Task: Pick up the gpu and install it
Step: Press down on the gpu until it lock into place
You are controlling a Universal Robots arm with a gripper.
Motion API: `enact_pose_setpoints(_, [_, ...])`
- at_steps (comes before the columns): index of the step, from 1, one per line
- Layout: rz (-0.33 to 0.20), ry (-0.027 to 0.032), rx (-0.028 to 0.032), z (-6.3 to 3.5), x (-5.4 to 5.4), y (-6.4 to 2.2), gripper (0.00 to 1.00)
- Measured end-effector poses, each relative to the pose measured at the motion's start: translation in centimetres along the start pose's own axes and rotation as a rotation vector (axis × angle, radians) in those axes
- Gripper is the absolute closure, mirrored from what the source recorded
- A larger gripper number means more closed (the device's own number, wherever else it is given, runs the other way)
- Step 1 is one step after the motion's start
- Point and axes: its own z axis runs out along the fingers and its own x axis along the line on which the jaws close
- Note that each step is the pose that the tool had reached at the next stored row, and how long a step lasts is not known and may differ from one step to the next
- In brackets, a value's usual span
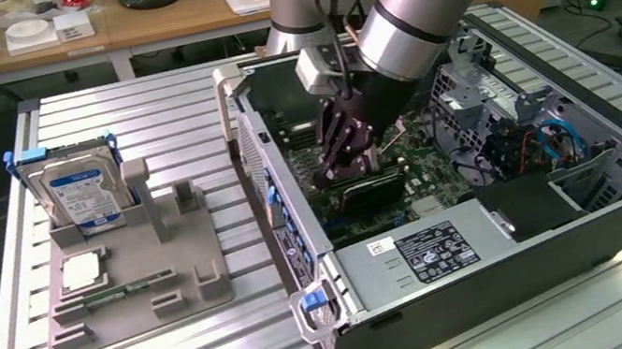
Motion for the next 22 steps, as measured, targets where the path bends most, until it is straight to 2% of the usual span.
enact_pose_setpoints(1, [-0.002, -0.0004, 0.0182, 0.02, 0.00, 0.06, 0.89])
enact_pose_setpoints(2, [-0.003, -0.0007, 0.0320, 0.03, 0.01, 0.08, 0.89])
enact_pose_setpoints(4, [-0.005, -0.0012, 0.0512, 0.04, -0.02, 0.10, 0.89])
enact_pose_setpoints(6, [-0.007, -0.0015, 0.0644, 0.05, -0.04, 0.12, 0.89])
enact_pose_setpoints(7, [-0.008, -0.0025, 0.0746, 0.06, -0.03, 0.16, 0.89])
enact_pose_setpoints(9, [-0.011, -0.0054, 0.0974, 0.07, -0.03, 0.20, 0.89])
enact_pose_setpoints(11, [-0.015, -0.0071, 0.1275, 0.09, -0.05, 0.23, 0.89])
enact_pose_setpoints(13, [-0.019, -0.0071, 0.1504, 0.12, -0.08, 0.25, 0.89])
enact_pose_setpoints(14, [-0.021, -0.0071, 0.1580, 0.14, -0.08, 0.30, 0.89])
enact_pose_setpoints(17, [-0.024, -0.0064, 0.1636, 0.19, -0.07, 0.57, 0.89])
enact_pose_setpoints(20, [-0.029, -0.0054, 0.1660, 0.24, -0.07, 0.79, 0.89])
enact_pose_setpoints(22, [-0.034, -0.0042, 0.1764, 0.24, -0.08, 0.80, 0.89])
